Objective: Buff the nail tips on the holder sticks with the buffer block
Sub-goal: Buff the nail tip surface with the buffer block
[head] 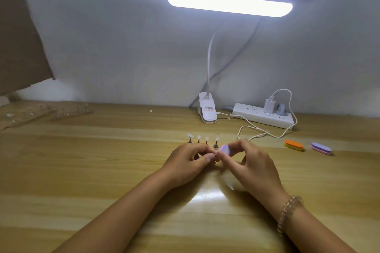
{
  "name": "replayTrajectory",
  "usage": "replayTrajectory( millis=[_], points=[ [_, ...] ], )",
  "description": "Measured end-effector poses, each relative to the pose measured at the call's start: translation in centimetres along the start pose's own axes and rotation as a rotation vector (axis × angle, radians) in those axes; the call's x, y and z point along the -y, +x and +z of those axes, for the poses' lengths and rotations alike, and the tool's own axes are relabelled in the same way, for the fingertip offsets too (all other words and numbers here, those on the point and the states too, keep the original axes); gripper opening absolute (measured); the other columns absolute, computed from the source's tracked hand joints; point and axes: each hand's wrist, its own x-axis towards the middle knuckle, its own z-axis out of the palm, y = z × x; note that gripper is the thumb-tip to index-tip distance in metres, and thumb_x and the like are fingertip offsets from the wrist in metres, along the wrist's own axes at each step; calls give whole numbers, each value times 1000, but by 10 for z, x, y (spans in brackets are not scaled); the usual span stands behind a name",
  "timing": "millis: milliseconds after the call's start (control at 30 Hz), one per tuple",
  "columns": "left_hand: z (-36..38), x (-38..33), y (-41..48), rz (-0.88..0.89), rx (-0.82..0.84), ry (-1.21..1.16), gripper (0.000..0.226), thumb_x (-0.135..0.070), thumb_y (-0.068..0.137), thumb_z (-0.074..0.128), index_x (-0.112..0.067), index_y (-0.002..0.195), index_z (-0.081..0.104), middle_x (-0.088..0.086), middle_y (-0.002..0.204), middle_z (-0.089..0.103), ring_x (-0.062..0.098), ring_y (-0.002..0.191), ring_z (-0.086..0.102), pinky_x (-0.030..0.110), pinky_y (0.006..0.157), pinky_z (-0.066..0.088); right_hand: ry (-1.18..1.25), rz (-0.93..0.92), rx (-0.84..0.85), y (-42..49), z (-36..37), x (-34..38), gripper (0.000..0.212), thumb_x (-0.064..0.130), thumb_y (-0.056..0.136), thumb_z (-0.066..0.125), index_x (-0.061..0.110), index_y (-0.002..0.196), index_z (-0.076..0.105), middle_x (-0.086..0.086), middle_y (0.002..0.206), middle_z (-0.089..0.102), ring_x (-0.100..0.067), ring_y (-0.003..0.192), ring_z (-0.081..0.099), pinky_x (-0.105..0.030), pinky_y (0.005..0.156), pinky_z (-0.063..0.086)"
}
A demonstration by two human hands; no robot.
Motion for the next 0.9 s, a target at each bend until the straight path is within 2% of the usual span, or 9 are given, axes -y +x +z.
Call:
replayTrajectory(
  millis=[133,267,400,533,600,667,767,900],
  points=[
    [0,1,-1,-5,-9,0,17,-16,98,58,-21,100,74,-17,81,66,5,67,50,27,69,42,-75,-120,20,-7,2,4,31,62,78,62,33,88,57,22,88,63,6,64,50,-22,56,37],
    [0,-1,-1,13,-10,-15,18,-14,98,58,-20,102,75,-15,83,69,-6,63,52,24,68,43,-1,-13,1,-2,-1,-1,27,59,78,66,34,87,59,23,87,65,6,65,52,-23,61,37],
    [0,1,-1,2,-24,-31,18,-13,98,58,-20,99,74,-20,77,66,4,68,55,26,68,45,-72,-89,28,-7,3,1,28,61,76,64,35,86,57,23,87,64,6,63,51,-19,56,34],
    [1,-1,-2,-2,-31,-112,18,-13,100,54,-23,95,69,-8,89,74,12,89,69,27,68,50,102,132,-62,5,-3,-10,21,47,80,72,31,89,62,20,83,66,-3,74,59,-27,67,42],
    [2,-2,-4,2,-42,-125,17,-12,101,53,-22,94,64,-5,93,75,15,93,71,29,69,51,188,142,-111,5,-5,-11,20,44,81,71,30,92,63,17,85,67,-7,69,58,-30,67,46],
    [2,-1,-4,14,-54,-90,13,-12,101,52,-19,96,62,-7,92,75,13,83,70,35,71,53,177,29,-96,-2,-4,-3,21,44,80,71,32,94,62,19,87,67,-7,60,55,-28,62,47],
    [1,0,-4,47,-44,23,14,-12,99,52,-18,99,64,-13,81,66,17,73,63,45,77,53,30,-156,-4,-8,0,10,24,43,80,72,31,99,62,21,90,63,10,66,53,-13,57,36],
    [1,-2,-4,39,-19,42,19,-14,98,54,-28,96,66,-26,76,63,5,68,60,40,78,53,-12,-99,-36,-5,1,7,23,44,80,73,31,96,62,21,88,62,14,67,51,-17,59,33]
  ],
)
